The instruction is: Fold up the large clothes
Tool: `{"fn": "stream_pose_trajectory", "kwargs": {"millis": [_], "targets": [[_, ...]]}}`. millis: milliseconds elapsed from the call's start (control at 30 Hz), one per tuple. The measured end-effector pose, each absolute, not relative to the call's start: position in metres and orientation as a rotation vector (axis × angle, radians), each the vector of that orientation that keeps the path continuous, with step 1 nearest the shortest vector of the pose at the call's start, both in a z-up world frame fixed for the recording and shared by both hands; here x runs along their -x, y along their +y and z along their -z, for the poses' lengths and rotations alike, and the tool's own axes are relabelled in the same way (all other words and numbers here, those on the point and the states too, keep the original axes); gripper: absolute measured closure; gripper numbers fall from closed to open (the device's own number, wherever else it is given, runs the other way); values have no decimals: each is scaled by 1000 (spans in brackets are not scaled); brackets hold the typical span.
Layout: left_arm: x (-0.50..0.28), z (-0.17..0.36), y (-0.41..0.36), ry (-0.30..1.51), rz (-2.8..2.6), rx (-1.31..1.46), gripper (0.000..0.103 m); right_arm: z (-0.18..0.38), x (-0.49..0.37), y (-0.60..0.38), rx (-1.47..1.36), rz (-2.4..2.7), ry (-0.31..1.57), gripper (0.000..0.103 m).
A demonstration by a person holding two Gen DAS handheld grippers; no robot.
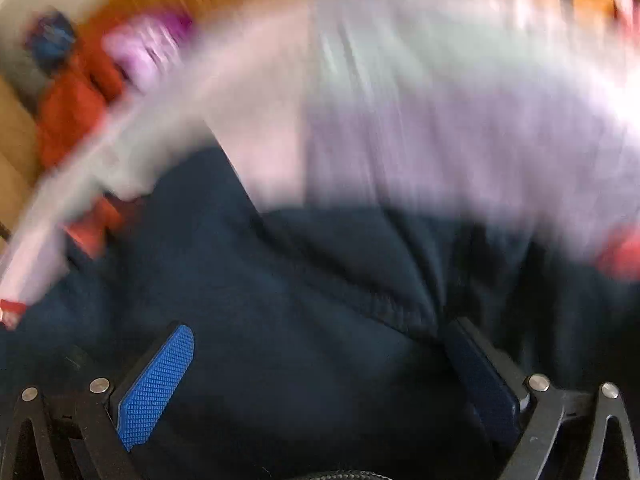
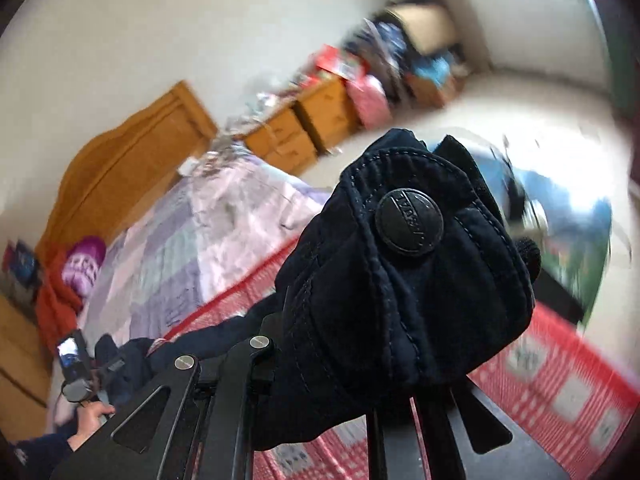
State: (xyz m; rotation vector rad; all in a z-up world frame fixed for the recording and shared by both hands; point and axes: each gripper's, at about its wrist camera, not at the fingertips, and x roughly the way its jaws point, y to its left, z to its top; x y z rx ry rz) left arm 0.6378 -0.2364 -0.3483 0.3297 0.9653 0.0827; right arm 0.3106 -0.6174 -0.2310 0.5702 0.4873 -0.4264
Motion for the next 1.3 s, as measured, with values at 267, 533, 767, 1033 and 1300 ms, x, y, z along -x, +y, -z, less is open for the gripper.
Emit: {"fn": "stream_pose_trajectory", "kwargs": {"millis": [267, 533, 767, 1033, 1300], "targets": [[-642, 327, -206, 1055, 47, -156, 0, 161, -338, -563, -407, 379, 425, 91], [-484, 284, -81, 931, 126, -61, 0, 102, -404, -462, -196, 286, 402, 91], [-377, 256, 43, 935, 22, -35, 0, 90, -510, -283, -27, 32, 424, 91], [-311, 255, 138, 959, -74, 41, 0, 183, -581, -17, 180, -346, 572, 91], [-282, 285, 184, 981, -127, 116, 0, 331, -587, 78, 343, -444, 844, 91]]}}
